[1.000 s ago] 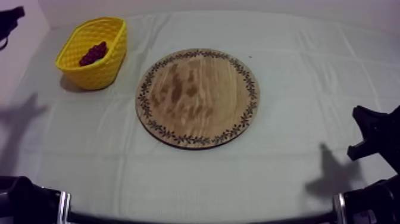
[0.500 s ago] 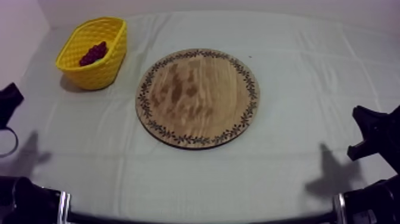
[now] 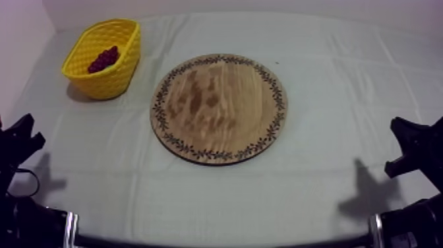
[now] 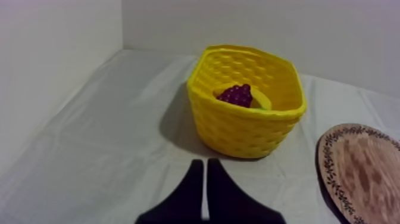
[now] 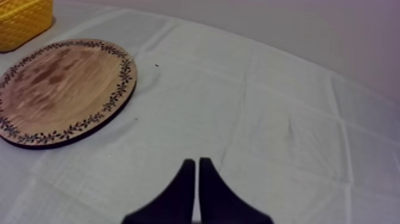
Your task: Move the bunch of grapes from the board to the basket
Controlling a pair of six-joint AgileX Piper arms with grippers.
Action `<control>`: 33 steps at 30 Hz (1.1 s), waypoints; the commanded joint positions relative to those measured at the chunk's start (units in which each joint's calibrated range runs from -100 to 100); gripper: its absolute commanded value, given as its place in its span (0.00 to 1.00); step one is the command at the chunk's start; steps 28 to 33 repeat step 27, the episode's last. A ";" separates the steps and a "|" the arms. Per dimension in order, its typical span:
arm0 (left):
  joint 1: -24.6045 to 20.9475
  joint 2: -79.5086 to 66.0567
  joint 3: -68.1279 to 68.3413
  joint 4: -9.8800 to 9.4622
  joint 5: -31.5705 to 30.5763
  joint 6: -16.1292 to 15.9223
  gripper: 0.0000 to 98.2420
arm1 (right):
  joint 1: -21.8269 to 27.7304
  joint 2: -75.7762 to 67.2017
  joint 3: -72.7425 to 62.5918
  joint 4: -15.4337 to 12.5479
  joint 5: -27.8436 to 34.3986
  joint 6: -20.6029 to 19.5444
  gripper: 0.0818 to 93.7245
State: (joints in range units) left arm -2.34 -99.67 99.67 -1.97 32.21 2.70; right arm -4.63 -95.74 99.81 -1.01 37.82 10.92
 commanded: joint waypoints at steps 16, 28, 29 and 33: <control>0.34 -0.07 0.33 -0.53 -2.87 -0.13 0.00 | 0.04 -0.01 -0.03 0.01 0.00 0.01 0.00; -0.75 -0.07 0.33 -0.97 -2.96 -0.46 0.00 | 0.04 -0.01 -0.03 0.01 0.00 0.00 0.00; -0.75 -0.07 0.33 -0.97 -2.96 -0.46 0.00 | 0.04 -0.01 -0.03 0.01 0.00 0.00 0.00; -0.75 -0.07 0.33 -0.97 -2.96 -0.46 0.00 | 0.04 -0.01 -0.03 0.01 0.00 0.00 0.00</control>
